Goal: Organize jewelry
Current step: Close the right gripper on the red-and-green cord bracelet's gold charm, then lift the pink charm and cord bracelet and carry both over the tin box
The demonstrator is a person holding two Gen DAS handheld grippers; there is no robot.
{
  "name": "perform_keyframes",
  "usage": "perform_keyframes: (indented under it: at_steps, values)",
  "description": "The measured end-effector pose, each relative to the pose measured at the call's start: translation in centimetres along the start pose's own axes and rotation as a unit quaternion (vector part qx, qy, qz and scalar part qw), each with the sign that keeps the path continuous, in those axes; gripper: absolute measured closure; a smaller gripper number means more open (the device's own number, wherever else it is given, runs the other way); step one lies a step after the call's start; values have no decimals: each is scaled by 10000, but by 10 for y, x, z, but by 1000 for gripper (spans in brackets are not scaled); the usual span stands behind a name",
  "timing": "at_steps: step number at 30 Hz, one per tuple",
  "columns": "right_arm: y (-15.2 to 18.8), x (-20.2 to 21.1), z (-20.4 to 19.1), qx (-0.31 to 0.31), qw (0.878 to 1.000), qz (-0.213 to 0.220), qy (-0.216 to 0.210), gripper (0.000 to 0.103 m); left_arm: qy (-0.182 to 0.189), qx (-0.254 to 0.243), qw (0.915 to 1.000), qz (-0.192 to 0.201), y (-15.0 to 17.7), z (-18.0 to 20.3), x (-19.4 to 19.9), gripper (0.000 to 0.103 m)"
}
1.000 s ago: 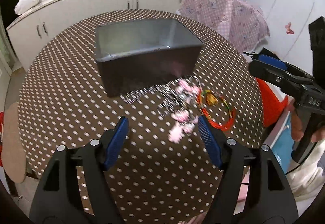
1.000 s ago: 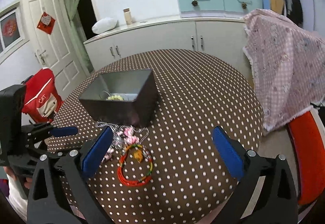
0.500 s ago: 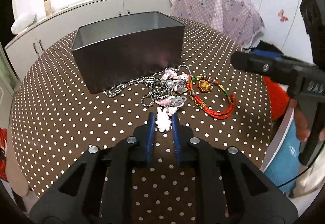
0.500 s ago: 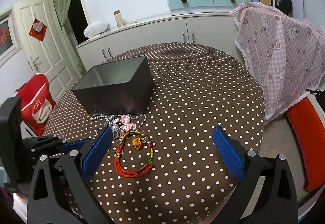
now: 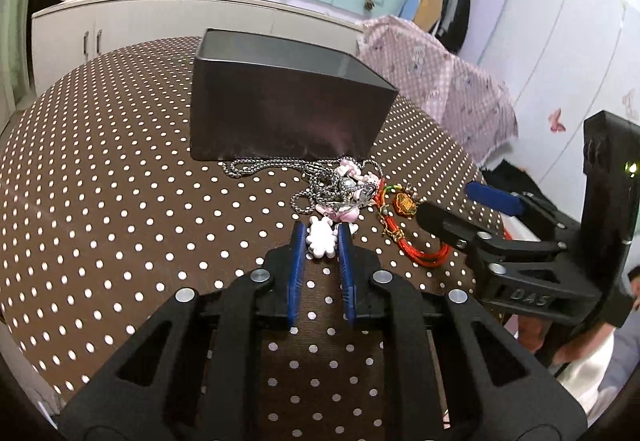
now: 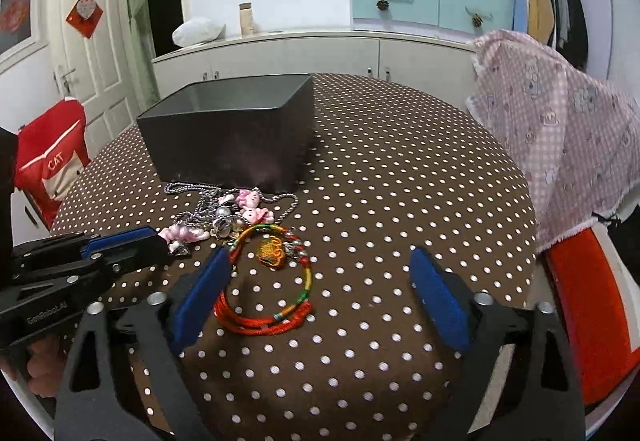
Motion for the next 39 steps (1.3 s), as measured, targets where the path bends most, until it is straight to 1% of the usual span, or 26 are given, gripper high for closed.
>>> perform_keyframes:
  at_steps: [3, 5, 6, 9, 10, 12, 14, 15, 16, 18, 25, 32, 39]
  values:
    - [-1, -3, -2, 48, 9999, 77, -97, 29, 22, 137, 9999, 102, 1, -1, 1, 86]
    - [1, -9, -5, 102, 9999, -25, -59, 40, 61, 243, 9996, 138, -1, -1, 0, 86]
    - [3, -13, -6, 110, 9999, -107, -68, 43, 83, 320, 9993, 158, 0, -3, 1, 86]
    - [3, -15, -8, 210, 9998, -30, 5, 47, 145, 486, 9985, 209, -1, -8, 3, 86]
    - [3, -15, -9, 187, 9998, -35, -12, 51, 138, 505, 9984, 225, 0, -10, 3, 86]
    - [3, -14, -8, 198, 9998, -5, 23, 60, 121, 497, 9984, 243, 1, -13, 6, 86]
    - [4, -13, -9, 243, 9997, 43, -26, 78, 52, 490, 9984, 280, 1, -14, 8, 86]
    - [5, -13, -10, 270, 9996, 55, -76, 81, 34, 492, 9983, 295, 1, -15, 9, 86]
    - [4, -12, -12, 290, 9995, 58, -110, 87, 32, 511, 9982, 309, 3, -17, 10, 86]
    - [5, -11, -12, 281, 9994, 41, -197, 89, 47, 583, 9977, 329, 2, -20, 11, 86]
    - [4, -7, -9, 97, 9991, -19, -412, 90, -27, 644, 9971, 416, -2, -25, 15, 86]
    - [-5, 2, -1, -52, 9992, 54, -396, 90, -88, 542, 9966, 620, -8, -21, 26, 86]
    - [-11, 9, 6, -146, 9990, 130, -412, 90, -240, 451, 9963, 685, -11, -23, 29, 86]
Point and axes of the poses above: each gripper's, at about its wrist camera, not at the fingertips, and x roughly against the way its jaws point, z to its right, y to its underside, the point moved 6 cm from there along -x, roughly the way its jaws point, and after that the axes turned 1 degree about -z, right-handed, at the moved point
